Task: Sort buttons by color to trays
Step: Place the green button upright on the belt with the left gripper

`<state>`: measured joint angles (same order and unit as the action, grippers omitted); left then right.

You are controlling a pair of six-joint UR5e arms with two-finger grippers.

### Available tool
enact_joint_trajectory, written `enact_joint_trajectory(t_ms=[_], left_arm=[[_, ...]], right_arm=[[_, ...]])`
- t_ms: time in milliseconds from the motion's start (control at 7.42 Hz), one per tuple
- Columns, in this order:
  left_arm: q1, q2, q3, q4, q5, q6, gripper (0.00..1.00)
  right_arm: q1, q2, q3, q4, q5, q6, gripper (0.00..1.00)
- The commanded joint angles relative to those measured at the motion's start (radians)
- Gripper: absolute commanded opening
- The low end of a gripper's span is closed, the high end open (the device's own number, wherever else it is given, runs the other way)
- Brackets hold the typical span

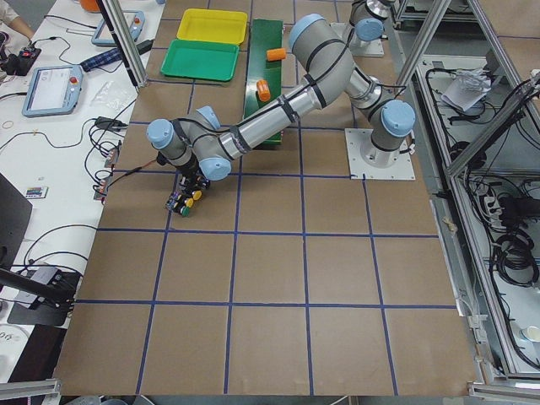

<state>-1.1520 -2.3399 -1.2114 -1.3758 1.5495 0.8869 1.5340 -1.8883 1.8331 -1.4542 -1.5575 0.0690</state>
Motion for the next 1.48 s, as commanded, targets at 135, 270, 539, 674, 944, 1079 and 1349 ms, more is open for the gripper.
enact_joint_trajectory(t_ms=[135, 270, 539, 674, 944, 1079, 1349], left_arm=[[-0.011, 0.048, -0.008, -0.017, -0.006, -0.029, 0.00], [-0.027, 0.109, -0.049, -0.108, -0.028, -0.093, 0.00], [-0.092, 0.285, -0.229, -0.141, -0.025, -0.277, 0.00], [-0.125, 0.379, -0.338, -0.141, -0.031, -0.357, 0.00], [-0.222, 0.519, -0.524, -0.131, -0.031, -0.483, 0.00], [-0.282, 0.553, -0.581, -0.105, -0.028, -0.564, 0.00], [-0.316, 0.567, -0.631, 0.018, -0.019, -0.583, 0.09]], right_arm=[[0.000, 0.000, 0.000, 0.000, -0.007, 0.000, 1.00], [0.000, 0.000, -0.001, 0.000, -0.009, 0.000, 1.00], [0.000, 0.002, 0.000, 0.000, -0.009, 0.000, 1.00], [0.000, 0.002, 0.000, 0.000, -0.009, 0.000, 1.00], [0.000, 0.003, 0.002, 0.000, -0.009, 0.000, 1.00], [0.000, 0.002, 0.002, 0.000, -0.010, 0.000, 1.00], [0.000, 0.002, 0.003, 0.000, -0.010, -0.002, 1.00]])
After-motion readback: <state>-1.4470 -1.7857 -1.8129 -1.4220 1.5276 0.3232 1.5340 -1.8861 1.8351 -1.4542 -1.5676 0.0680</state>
